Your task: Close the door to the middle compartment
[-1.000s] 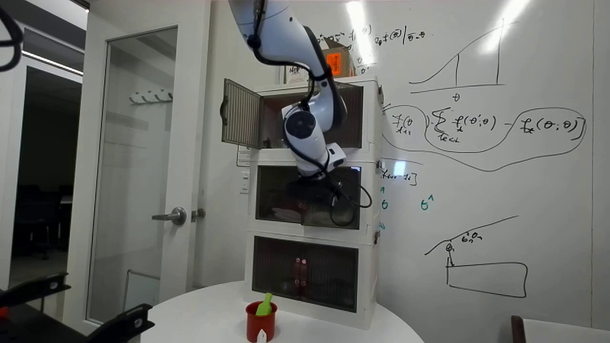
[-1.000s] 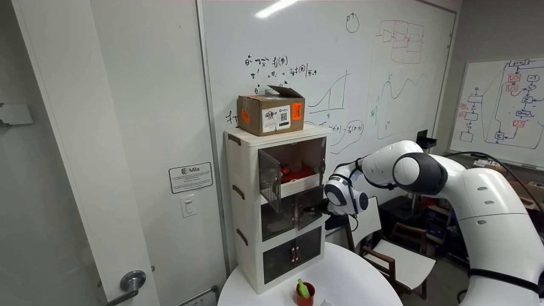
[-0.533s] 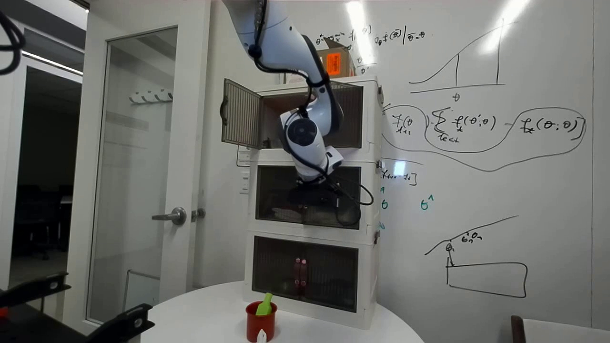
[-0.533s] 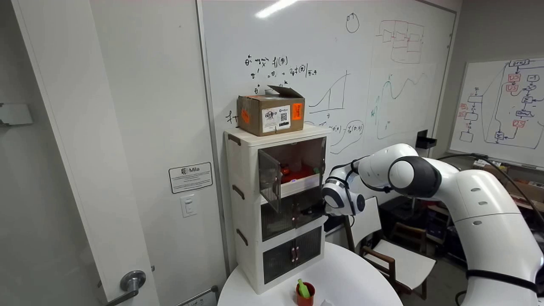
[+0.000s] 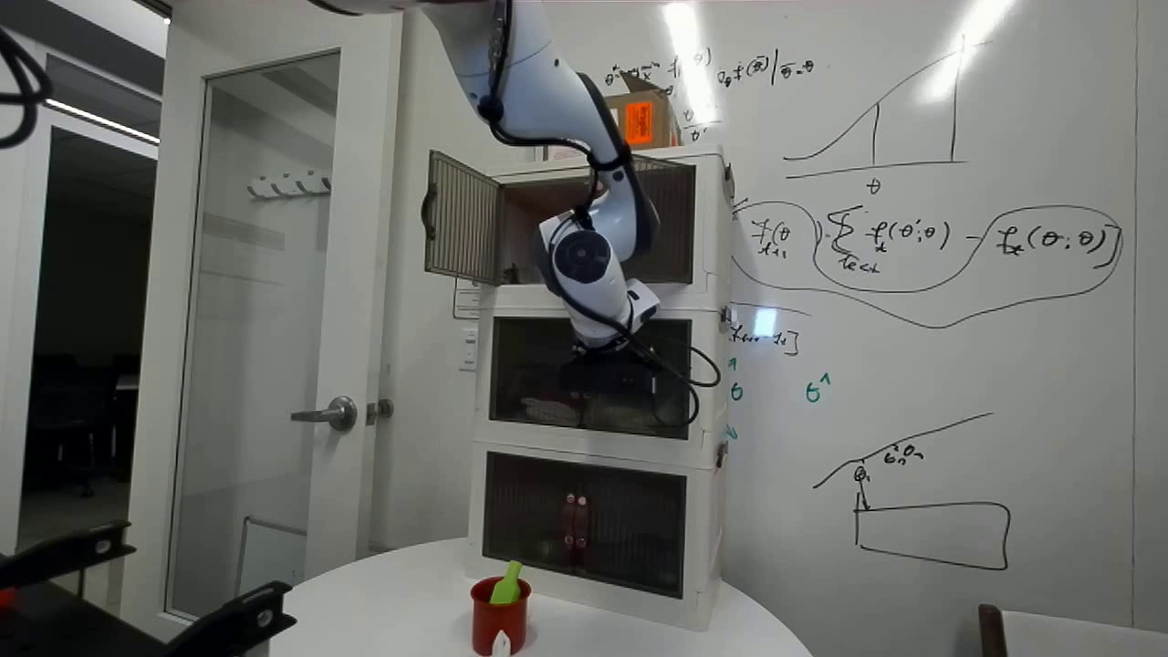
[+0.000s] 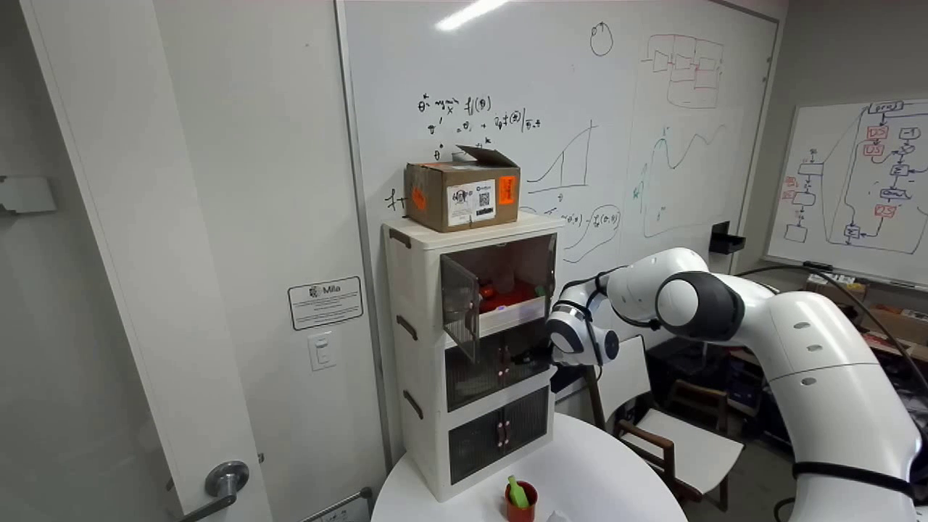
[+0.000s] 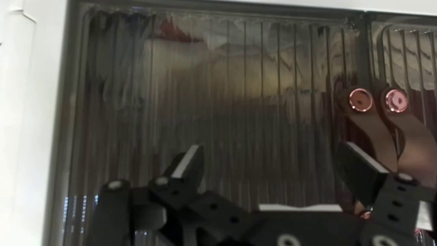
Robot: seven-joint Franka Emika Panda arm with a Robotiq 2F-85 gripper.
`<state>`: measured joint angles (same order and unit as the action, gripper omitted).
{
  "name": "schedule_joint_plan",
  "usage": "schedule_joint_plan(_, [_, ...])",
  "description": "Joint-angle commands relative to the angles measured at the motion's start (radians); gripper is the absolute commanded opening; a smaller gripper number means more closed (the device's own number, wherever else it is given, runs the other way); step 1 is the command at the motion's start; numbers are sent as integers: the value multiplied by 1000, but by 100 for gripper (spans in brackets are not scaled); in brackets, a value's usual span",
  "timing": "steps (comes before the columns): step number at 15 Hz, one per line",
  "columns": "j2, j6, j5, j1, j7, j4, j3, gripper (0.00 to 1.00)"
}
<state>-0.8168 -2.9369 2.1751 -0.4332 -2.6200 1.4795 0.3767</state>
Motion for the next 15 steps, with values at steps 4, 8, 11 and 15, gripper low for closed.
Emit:
schedule_joint_plan(4, [70,-1,-64,-52,47,115,34,100])
schedule_joint_plan(8, [176,-143,-189,-130,155,325,90,100])
schedule_joint_plan(11, [253,-313,-275,-227,257,493,220,100])
schedule_joint_plan(15, [319,-625,-141,-387,206,660,496,100])
